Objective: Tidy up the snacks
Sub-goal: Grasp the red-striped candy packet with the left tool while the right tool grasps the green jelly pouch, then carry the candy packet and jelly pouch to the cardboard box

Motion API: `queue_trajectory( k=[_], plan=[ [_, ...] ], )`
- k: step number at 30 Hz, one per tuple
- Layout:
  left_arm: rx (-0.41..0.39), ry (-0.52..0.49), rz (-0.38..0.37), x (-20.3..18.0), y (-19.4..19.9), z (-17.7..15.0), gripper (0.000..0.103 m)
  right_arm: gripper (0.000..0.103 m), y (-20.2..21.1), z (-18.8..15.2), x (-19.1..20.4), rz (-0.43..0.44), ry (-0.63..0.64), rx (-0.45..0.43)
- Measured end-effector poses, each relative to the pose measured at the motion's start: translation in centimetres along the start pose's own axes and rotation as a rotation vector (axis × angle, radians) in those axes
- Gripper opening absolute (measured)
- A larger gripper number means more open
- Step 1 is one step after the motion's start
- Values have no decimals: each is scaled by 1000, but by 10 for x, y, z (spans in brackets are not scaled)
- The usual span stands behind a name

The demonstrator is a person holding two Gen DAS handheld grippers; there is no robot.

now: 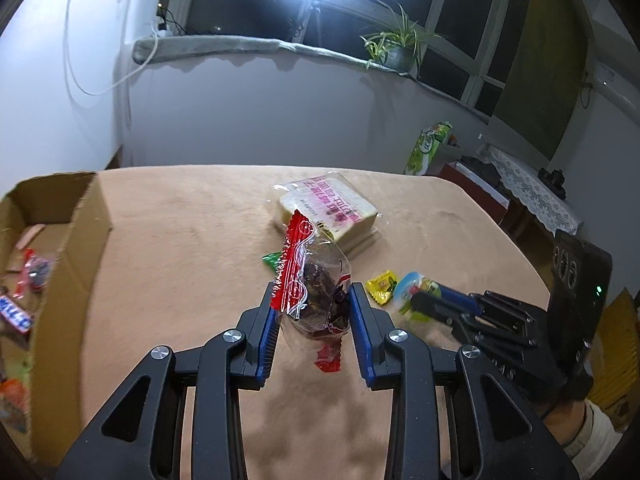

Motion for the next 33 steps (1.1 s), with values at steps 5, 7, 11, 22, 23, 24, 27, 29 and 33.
queue_trajectory(
  k=[5, 7, 11, 22, 23, 24, 27, 29, 33],
  plan=[
    [-32, 11, 30, 8, 22, -8, 31, 20, 16, 4, 10, -9, 18, -25],
    [-47, 18, 38, 12, 31, -10, 31, 20, 22, 7, 17, -13, 29, -37],
    [-84, 34, 51, 22, 51, -16, 31, 20, 32, 15, 33, -13, 58, -55],
    [-162, 116, 95, 74, 92, -38, 31, 20, 29, 30, 94, -7, 161, -53],
    [-169, 129, 100, 79, 95, -41, 31, 20, 26, 32, 101, -3, 174, -48],
    [-174, 139, 103, 85, 98, -44, 31, 20, 24, 33, 108, -1, 185, -44],
    [-191, 174, 124, 105, 107, -51, 31, 20, 16, 37, 131, 12, 225, -35],
    [-202, 202, 135, 121, 113, -57, 31, 20, 9, 41, 149, 26, 254, -28],
    [-216, 256, 170, 152, 122, -68, 31, 20, -6, 50, 187, 58, 311, -18]
  ],
)
Point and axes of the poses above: each gripper's, at about its wrist camera, not at the fingertips, and y roughly against the way its jaws point, x to its left, z to its top, the point moved 7 cm from there along -y, roughly the way its jaws point, and after that the axes turned 14 degrees about x, right-handed, at the moved point
